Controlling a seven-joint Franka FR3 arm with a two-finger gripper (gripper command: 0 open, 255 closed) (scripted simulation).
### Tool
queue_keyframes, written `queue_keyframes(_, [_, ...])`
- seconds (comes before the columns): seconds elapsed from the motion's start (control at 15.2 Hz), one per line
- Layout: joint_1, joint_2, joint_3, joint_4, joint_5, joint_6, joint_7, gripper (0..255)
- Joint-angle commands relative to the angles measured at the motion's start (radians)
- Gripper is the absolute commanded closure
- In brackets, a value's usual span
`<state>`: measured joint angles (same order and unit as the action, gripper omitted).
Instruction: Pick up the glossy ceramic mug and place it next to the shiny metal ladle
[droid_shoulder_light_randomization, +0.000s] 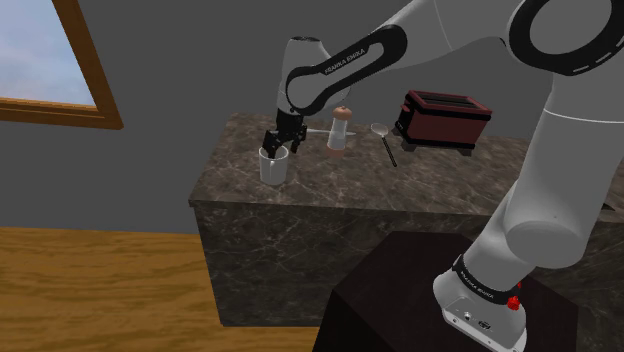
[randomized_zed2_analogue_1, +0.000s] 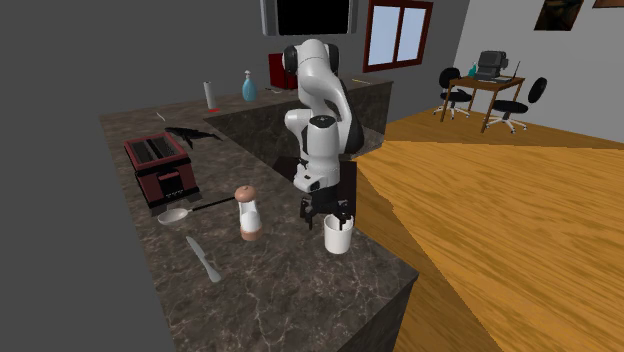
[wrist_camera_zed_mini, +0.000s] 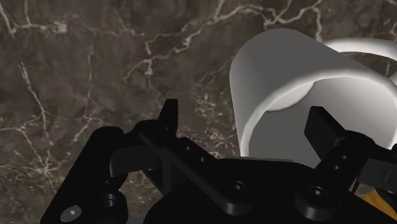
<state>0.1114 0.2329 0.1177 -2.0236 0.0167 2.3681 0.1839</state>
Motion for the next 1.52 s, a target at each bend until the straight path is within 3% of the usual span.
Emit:
queue_keyframes(0.0, [0.000, 0.000, 0.000, 0.000, 0.000, 0.000, 0.000, 0])
queue_keyframes(0.07, [0.000, 0.000, 0.000, 0.000, 0.000, 0.000, 0.000, 0])
queue_keyframes(0.13, [0.000, 0.000, 0.000, 0.000, 0.000, 0.000, 0.000, 255])
queue_keyframes(0.73, [0.000, 0.000, 0.000, 0.000, 0.000, 0.000, 0.000, 255])
queue_keyframes(1.45, [-0.003, -0.071, 0.002, 0.063, 0.008, -0.133, -0.002, 255])
